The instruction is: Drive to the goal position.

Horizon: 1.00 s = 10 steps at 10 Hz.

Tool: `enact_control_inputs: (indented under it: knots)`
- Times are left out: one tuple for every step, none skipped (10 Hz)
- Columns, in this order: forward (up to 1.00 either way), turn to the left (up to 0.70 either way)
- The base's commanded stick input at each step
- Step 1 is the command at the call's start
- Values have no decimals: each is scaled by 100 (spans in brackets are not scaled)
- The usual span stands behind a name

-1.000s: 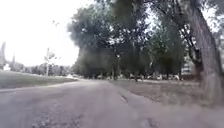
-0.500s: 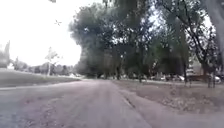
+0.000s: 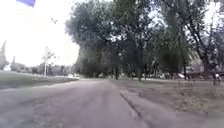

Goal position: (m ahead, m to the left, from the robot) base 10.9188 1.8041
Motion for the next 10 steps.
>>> enact_control_inputs:
  knots:
    - [100,0]
    - [100,0]
    - [100,0]
    - [100,0]
    - [100,15]
    - [100,35]
    - [100,34]
    - [100,14]
    - [100,0]
    - [100,0]
